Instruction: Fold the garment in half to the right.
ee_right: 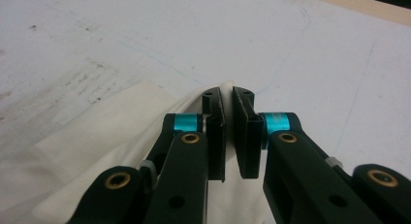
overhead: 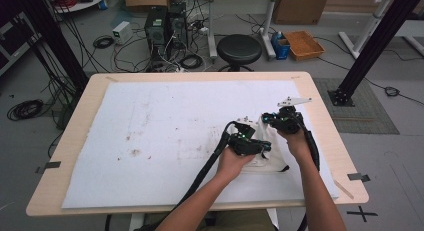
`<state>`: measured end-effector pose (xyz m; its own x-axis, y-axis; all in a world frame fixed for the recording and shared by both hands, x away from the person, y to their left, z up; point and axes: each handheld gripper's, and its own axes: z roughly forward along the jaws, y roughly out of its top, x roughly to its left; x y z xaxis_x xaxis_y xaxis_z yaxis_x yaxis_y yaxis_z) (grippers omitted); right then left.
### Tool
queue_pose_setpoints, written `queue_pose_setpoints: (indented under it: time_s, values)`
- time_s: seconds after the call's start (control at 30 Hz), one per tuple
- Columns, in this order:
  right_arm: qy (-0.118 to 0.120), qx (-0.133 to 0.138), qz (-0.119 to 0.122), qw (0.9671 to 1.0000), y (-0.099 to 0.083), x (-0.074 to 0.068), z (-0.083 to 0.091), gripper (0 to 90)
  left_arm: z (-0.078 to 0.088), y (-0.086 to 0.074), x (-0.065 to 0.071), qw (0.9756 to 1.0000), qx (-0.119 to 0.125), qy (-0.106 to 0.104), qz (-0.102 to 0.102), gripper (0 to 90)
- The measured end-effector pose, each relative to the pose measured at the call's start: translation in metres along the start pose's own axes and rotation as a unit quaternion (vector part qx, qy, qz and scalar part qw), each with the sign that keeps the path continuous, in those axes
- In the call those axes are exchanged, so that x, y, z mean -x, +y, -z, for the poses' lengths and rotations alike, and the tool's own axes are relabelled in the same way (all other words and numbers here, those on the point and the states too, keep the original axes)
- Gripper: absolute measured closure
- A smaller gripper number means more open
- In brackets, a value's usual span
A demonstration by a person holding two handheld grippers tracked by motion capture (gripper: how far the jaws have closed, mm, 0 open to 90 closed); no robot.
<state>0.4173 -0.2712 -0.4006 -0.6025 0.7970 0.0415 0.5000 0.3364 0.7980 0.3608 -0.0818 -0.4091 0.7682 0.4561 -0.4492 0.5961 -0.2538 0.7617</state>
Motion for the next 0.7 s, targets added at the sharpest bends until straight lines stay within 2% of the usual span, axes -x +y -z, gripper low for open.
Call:
queue_pose_setpoints:
  time_s: [0.07, 0.1, 0.13, 0.17, 0.23, 0.27, 0.3, 0.33, 0.37, 0.4, 0.43, 0.5, 0.57, 0.6, 0.63, 0.67, 0.7]
  values:
    - [-0.002, -0.003, 0.0, 1.0, -0.003, 0.001, 0.0, 83.9, -0.004, 0.001, 0.001, 1.0, 0.004, 0.002, 0.002, 81.1]
    - [-0.004, -0.005, 0.0, 1.0, -0.004, 0.002, 0.0, 81.9, -0.005, 0.001, 0.002, 0.9999, 0.007, 0.007, 0.003, 75.3]
    - [-0.01, -0.008, -0.002, 0.9999, -0.005, 0.002, 0.001, 77.6, -0.004, 0.001, 0.001, 0.9999, 0.008, 0.013, -0.001, 70.3]
    - [-0.024, -0.007, -0.006, 0.9997, -0.007, 0.004, 0.005, 65.9, -0.002, 0.002, 0.001, 0.9997, 0.011, 0.021, -0.005, 62.0]
    - [-0.033, -0.003, -0.019, 0.9993, -0.01, 0.008, 0.013, 57.3, 0.007, 0.003, -0.003, 0.9988, 0.022, 0.036, -0.025, 54.2]
    - [-0.033, -0.003, -0.019, 0.9993, -0.01, 0.008, 0.013, 57.3, 0.014, 0.003, -0.006, 0.9978, 0.033, 0.045, -0.037, 54.2]
    - [-0.03, 0.004, -0.023, 0.9993, -0.011, 0.01, 0.018, 55.5, 0.022, 0.002, -0.008, 0.9964, 0.041, 0.057, -0.048, 50.0]
    - [-0.025, 0.008, -0.025, 0.9993, -0.013, 0.011, 0.023, 54.9, 0.033, 0.001, -0.013, 0.9938, 0.049, 0.072, -0.069, 46.6]
    - [-0.023, 0.012, -0.023, 0.9994, -0.016, 0.012, 0.03, 54.3, 0.041, 0.0, -0.017, 0.9921, 0.055, 0.084, -0.076, 44.4]
    - [-0.01, 0.013, -0.022, 0.9996, -0.021, 0.011, 0.039, 53.4, 0.051, -0.003, -0.022, 0.9896, 0.06, 0.101, -0.083, 39.2]
    - [-0.01, 0.013, -0.022, 0.9996, -0.021, 0.011, 0.039, 53.4, 0.062, -0.006, -0.028, 0.9871, 0.065, 0.117, -0.088, 39.2]
    - [0.02, -0.008, -0.008, 0.9997, -0.033, 0.0, 0.048, 52.8, 0.087, -0.016, -0.043, 0.9828, 0.075, 0.142, -0.092, 36.6]
    - [0.027, -0.017, -0.005, 0.9995, -0.037, -0.004, 0.049, 52.8, 0.106, -0.025, -0.054, 0.9797, 0.08, 0.159, -0.092, 35.3]
    - [0.046, -0.04, 0.009, 0.9981, -0.048, -0.015, 0.05, 56.6, 0.127, -0.037, -0.066, 0.977, 0.082, 0.175, -0.09, 35.3]
    - [0.046, -0.04, 0.009, 0.9981, -0.048, -0.015, 0.05, 56.6, 0.127, -0.037, -0.066, 0.977, 0.082, 0.175, -0.09, 35.2]
    - [0.051, -0.055, 0.018, 0.997, -0.053, -0.021, 0.049, 59.1, 0.136, -0.043, -0.071, 0.9757, 0.081, 0.185, -0.086, 35.2]
    - [0.046, -0.071, 0.028, 0.9961, -0.057, -0.026, 0.047, 59.6, 0.148, -0.05, -0.078, 0.9741, 0.078, 0.195, -0.083, 35.2]
